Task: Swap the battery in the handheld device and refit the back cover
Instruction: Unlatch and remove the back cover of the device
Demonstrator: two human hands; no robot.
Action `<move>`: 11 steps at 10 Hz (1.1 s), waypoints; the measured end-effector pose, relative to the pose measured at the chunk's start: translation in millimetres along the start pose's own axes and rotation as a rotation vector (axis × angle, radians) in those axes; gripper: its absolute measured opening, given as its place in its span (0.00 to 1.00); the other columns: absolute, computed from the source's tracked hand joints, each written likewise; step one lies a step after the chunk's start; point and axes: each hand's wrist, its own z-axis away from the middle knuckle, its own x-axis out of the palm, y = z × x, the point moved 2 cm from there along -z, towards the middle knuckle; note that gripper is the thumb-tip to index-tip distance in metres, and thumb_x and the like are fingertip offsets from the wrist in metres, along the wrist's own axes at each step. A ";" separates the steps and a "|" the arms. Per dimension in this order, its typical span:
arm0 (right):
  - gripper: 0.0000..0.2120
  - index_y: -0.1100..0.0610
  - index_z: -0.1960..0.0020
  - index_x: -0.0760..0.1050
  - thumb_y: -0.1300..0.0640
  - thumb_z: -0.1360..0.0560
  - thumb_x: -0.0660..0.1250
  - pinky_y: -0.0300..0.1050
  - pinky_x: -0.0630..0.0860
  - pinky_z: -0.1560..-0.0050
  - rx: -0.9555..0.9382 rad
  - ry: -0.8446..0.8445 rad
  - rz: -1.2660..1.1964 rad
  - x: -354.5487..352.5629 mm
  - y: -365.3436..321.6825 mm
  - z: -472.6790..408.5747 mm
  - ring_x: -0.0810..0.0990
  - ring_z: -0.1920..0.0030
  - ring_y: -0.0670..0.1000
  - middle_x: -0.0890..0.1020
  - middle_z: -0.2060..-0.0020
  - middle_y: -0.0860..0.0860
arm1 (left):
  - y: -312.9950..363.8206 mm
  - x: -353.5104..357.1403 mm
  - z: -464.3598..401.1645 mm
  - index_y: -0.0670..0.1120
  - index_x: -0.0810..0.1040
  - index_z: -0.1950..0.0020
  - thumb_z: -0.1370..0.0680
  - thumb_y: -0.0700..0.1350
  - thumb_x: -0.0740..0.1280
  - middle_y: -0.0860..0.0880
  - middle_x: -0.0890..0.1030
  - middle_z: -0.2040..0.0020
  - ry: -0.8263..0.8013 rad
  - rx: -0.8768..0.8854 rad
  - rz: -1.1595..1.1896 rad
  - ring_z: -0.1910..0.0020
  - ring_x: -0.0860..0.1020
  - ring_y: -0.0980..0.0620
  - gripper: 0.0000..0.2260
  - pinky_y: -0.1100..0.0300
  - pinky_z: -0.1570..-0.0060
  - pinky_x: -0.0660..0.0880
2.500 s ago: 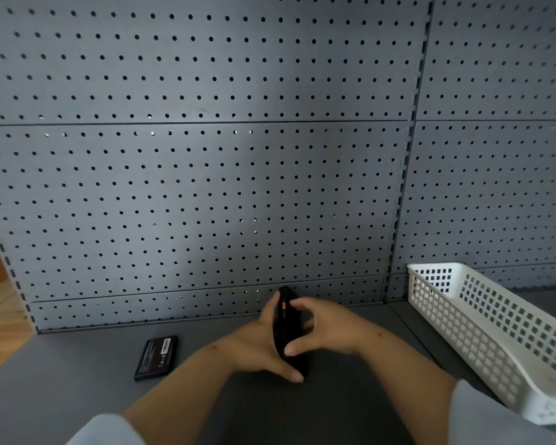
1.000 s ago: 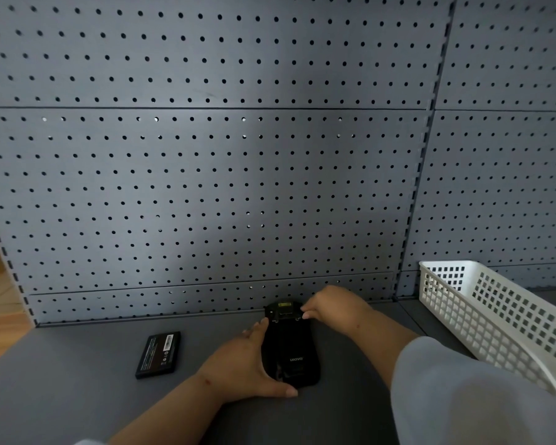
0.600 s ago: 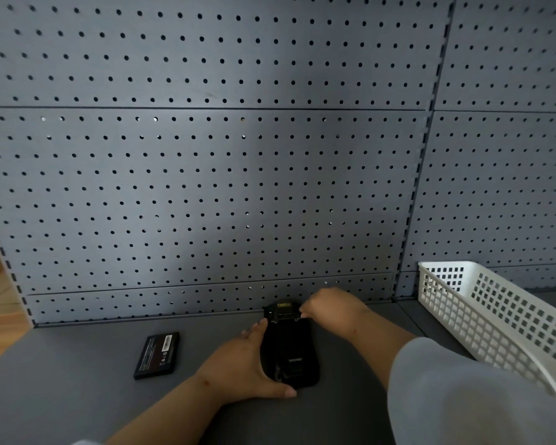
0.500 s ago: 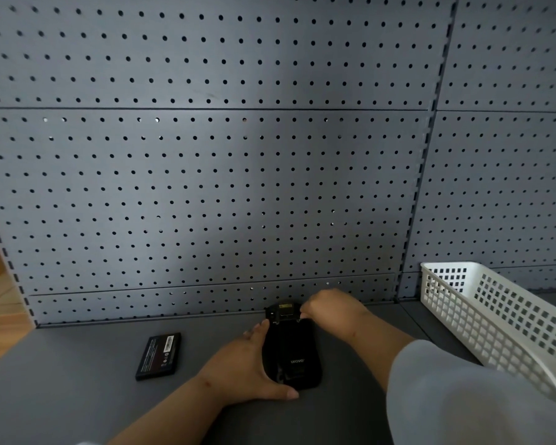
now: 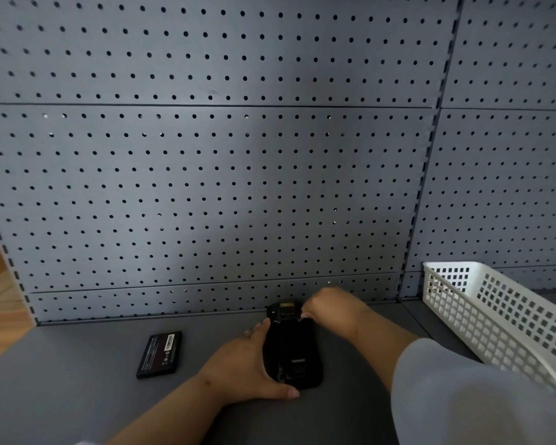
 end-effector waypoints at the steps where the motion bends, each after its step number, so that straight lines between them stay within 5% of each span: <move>1: 0.14 0.65 0.48 0.77 0.58 0.20 0.55 0.41 0.63 0.56 -0.020 -0.031 -0.052 -6.0 -0.6 -0.1 0.79 0.48 0.59 0.81 0.49 0.62 | -0.3 -0.3 -1.3 0.47 0.44 0.25 0.39 0.66 0.71 0.49 0.57 0.24 -0.003 0.000 -0.003 0.27 0.58 0.53 0.54 0.63 0.30 0.56; 2: 0.16 0.60 0.63 0.73 0.57 0.20 0.55 0.40 0.62 0.57 -0.027 -0.040 -0.016 -6.4 -0.4 0.5 0.75 0.56 0.55 0.76 0.65 0.57 | -1.2 0.2 -1.7 0.47 0.44 0.25 0.38 0.65 0.71 0.49 0.57 0.24 -0.002 0.000 0.004 0.27 0.59 0.53 0.54 0.63 0.31 0.57; 3: 0.18 0.58 0.68 0.67 0.57 0.20 0.55 0.41 0.61 0.57 -0.008 -0.052 0.025 -3.5 -1.8 0.0 0.72 0.58 0.54 0.73 0.69 0.53 | -0.6 -0.3 -0.6 0.47 0.44 0.25 0.38 0.65 0.71 0.48 0.58 0.24 -0.002 0.003 0.002 0.27 0.59 0.53 0.53 0.63 0.31 0.57; 5: 0.11 0.65 0.46 0.75 0.62 0.21 0.56 0.43 0.63 0.56 -0.029 -0.005 0.095 1.1 -3.6 1.3 0.78 0.47 0.60 0.79 0.47 0.63 | 1.2 -2.5 0.2 0.47 0.44 0.25 0.49 0.73 0.66 0.48 0.58 0.24 -0.026 0.007 -0.009 0.27 0.59 0.52 0.61 0.63 0.31 0.56; 9: 0.13 0.65 0.41 0.73 0.63 0.21 0.54 0.51 0.71 0.50 -0.065 -0.012 0.169 -4.9 -10.7 9.6 0.77 0.45 0.61 0.77 0.44 0.64 | 0.9 -4.1 1.6 0.47 0.44 0.25 0.55 0.78 0.55 0.49 0.58 0.24 -0.006 0.010 -0.005 0.27 0.59 0.53 0.65 0.63 0.31 0.57; 11: 0.12 0.66 0.45 0.74 0.67 0.23 0.55 0.46 0.65 0.60 -0.048 0.011 0.177 2.0 -8.9 5.9 0.78 0.50 0.61 0.78 0.49 0.63 | 0.2 -3.3 1.1 0.47 0.44 0.25 0.56 0.79 0.54 0.49 0.58 0.24 -0.012 0.006 0.014 0.27 0.59 0.53 0.66 0.63 0.30 0.57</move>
